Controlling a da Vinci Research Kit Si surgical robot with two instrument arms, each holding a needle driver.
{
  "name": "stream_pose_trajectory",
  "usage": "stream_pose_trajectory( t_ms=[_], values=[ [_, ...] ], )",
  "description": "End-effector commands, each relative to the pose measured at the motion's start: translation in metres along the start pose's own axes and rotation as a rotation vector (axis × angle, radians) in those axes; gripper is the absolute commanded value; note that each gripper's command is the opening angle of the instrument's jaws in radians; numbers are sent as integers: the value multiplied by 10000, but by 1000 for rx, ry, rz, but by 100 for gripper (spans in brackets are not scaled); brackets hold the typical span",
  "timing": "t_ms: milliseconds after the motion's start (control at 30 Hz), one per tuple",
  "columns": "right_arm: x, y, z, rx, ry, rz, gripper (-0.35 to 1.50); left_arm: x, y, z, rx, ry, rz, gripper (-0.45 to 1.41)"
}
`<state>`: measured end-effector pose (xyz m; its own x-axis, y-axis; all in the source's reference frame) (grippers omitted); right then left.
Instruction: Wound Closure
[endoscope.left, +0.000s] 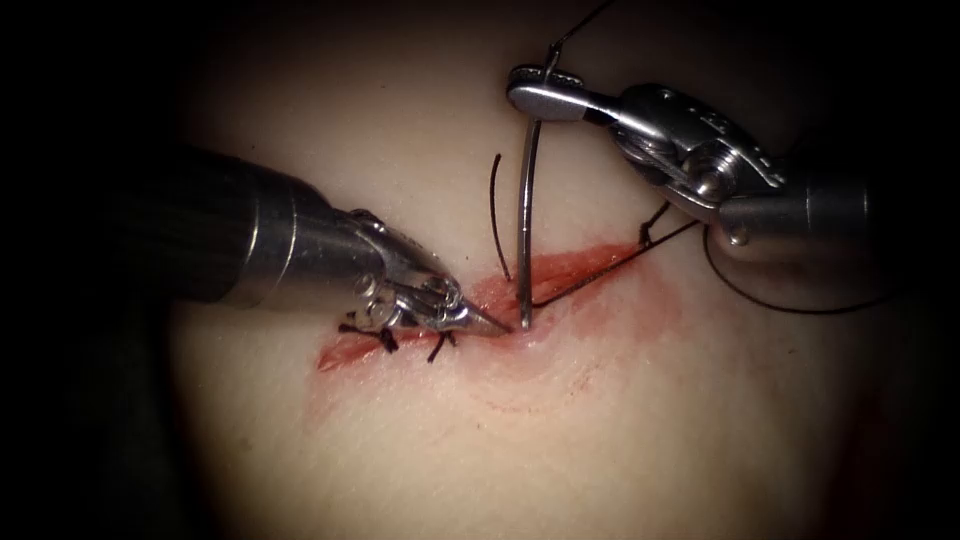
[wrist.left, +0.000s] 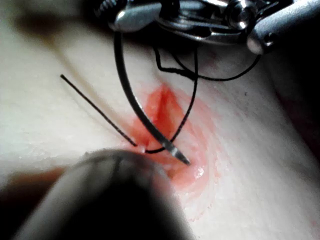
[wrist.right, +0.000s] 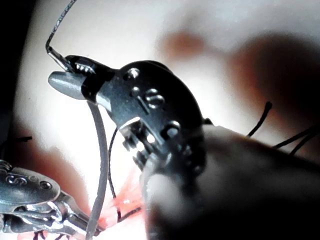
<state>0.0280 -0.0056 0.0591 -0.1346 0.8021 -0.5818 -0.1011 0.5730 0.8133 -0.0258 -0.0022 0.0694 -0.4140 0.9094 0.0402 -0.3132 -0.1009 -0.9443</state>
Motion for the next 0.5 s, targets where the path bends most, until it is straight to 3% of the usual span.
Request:
stream_pose_trajectory(
  t_ms=[33, 500],
  values=[
    [-4, 2, 9, 3, -14, -9, -35, 1, -3, 6, 0, -1, 0, -33],
    [-6, 1, 11, 13, -20, -87, -35, 1, -3, 7, -1, -3, 1, -33]
  ],
)
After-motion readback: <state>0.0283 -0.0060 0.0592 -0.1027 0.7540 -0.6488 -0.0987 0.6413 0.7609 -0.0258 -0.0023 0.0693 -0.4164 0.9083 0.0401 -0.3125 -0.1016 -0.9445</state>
